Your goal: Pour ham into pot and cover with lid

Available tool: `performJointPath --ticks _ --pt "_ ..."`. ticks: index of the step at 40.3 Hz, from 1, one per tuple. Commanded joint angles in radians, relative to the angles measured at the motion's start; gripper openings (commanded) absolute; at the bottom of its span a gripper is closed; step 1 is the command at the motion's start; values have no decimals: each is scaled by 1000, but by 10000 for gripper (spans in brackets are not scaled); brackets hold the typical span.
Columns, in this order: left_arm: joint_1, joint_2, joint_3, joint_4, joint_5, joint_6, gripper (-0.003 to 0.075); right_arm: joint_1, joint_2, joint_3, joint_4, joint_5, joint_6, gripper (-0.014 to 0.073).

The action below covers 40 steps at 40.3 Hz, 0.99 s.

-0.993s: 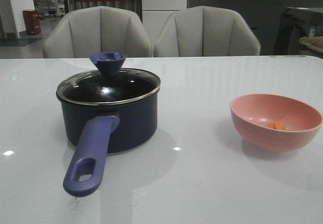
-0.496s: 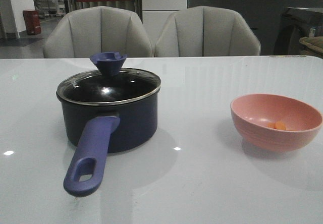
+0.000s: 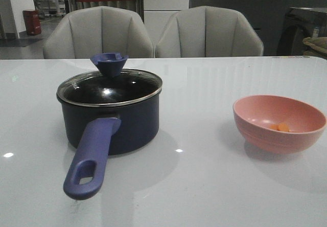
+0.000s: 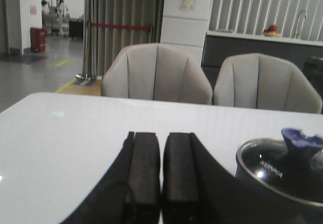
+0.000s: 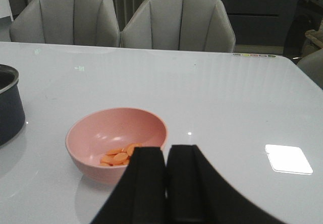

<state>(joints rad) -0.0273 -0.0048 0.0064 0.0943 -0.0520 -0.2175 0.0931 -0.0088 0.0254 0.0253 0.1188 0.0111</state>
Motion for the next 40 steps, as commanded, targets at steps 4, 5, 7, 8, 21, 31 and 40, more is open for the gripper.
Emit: performJointPath --ticks 4,5,7,8,21,31,40 --pt "-6 2 -27 -14 -118 -7 113 -3 -21 11 -11 -76 -2 148" --pt "-6 12 -50 -14 -101 -7 113 -3 -21 11 -11 -76 -2 148" --pt "-9 34 -98 -9 -64 -7 113 -3 -21 11 -11 -76 -2 148" --pt "-9 50 -128 -4 -48 -7 113 -3 -21 11 -11 -76 -2 148" --pt "-9 317 -379 -6 212 -7 113 -3 -21 11 -11 -76 -2 148" --pt "-9 397 -382 -51 207 -7 113 -3 -21 11 -11 -76 -2 148" --pt "-9 427 -382 -35 214 -7 114 -3 -21 11 -11 -76 -2 148"
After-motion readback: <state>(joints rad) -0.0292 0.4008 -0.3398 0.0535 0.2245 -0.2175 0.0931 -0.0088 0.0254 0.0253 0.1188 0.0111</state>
